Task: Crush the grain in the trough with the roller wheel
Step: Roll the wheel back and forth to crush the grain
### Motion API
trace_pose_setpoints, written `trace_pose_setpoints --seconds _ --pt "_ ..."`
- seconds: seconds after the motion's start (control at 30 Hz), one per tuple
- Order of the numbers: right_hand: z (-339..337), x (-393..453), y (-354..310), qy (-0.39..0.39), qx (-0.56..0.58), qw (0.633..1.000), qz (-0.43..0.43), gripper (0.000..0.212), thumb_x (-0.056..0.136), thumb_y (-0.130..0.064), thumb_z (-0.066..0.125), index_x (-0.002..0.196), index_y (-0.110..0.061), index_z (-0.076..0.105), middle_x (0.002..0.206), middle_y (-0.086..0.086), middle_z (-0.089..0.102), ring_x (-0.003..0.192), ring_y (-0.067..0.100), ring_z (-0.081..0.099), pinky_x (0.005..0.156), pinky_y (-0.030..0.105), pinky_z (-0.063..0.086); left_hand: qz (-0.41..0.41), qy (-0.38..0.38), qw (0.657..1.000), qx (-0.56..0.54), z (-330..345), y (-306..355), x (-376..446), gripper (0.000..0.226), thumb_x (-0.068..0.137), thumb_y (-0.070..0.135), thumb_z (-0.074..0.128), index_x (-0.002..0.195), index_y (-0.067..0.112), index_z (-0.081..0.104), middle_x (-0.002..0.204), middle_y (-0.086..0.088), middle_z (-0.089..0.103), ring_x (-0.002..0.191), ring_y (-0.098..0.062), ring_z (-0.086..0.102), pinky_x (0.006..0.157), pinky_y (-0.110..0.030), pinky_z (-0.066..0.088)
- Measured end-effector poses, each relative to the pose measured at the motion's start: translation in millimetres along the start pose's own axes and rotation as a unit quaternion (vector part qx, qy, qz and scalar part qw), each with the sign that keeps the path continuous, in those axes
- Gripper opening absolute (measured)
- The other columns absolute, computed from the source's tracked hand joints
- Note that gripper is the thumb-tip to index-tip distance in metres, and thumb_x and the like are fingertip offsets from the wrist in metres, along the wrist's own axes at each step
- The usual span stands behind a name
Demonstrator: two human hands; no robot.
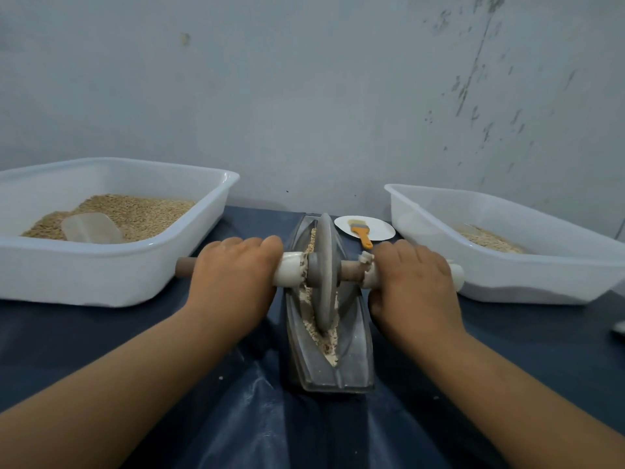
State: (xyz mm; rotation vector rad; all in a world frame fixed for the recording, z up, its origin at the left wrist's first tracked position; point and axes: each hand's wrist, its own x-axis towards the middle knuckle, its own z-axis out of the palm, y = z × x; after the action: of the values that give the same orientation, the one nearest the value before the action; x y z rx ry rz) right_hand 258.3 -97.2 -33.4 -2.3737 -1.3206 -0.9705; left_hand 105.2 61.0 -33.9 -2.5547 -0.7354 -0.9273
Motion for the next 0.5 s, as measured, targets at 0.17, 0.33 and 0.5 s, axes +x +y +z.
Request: trace_pose_setpoints --seconds 0.17,0.33,0.5 --pt "-1.9 -7.8 1.4 -0.031 0.035 0.999 0.022 0.034 0.072 -0.01 0.065 0.103 -0.018 0.053 0.093 0.0 0.05 0.083 0.023 0.043 0.073 0.035 0.029 0.02 0.012 1.0 -0.01 -8.3 4.8 0.3 0.037 0.07 0.012 0.068 0.074 0.022 0.033 0.062 0.004 0.039 0.056 -0.02 0.036 0.055 -0.031 0.024" --pt "-1.9 -22.9 4.5 0.018 0.057 0.998 0.016 0.037 0.064 -0.003 0.068 0.097 -0.015 0.056 0.085 0.001 0.047 0.075 0.024 0.042 0.068 0.037 0.033 0.038 0.028 0.999 -0.01 -12.4 5.0 -0.3 0.041 0.061 0.008 0.075 0.071 0.02 0.038 0.058 0.001 0.044 0.054 -0.02 0.034 0.055 -0.031 0.025" --pt "-3.3 -12.5 0.9 -0.063 0.046 0.996 0.041 0.031 0.075 -0.011 0.062 0.103 -0.019 0.051 0.091 -0.002 0.043 0.081 0.021 0.04 0.072 0.033 0.026 0.012 -0.006 1.0 0.023 -13.4 13.2 8.2 0.034 0.077 0.019 0.064 0.078 0.023 0.03 0.069 0.006 0.037 0.065 -0.018 0.034 0.062 -0.032 0.025"
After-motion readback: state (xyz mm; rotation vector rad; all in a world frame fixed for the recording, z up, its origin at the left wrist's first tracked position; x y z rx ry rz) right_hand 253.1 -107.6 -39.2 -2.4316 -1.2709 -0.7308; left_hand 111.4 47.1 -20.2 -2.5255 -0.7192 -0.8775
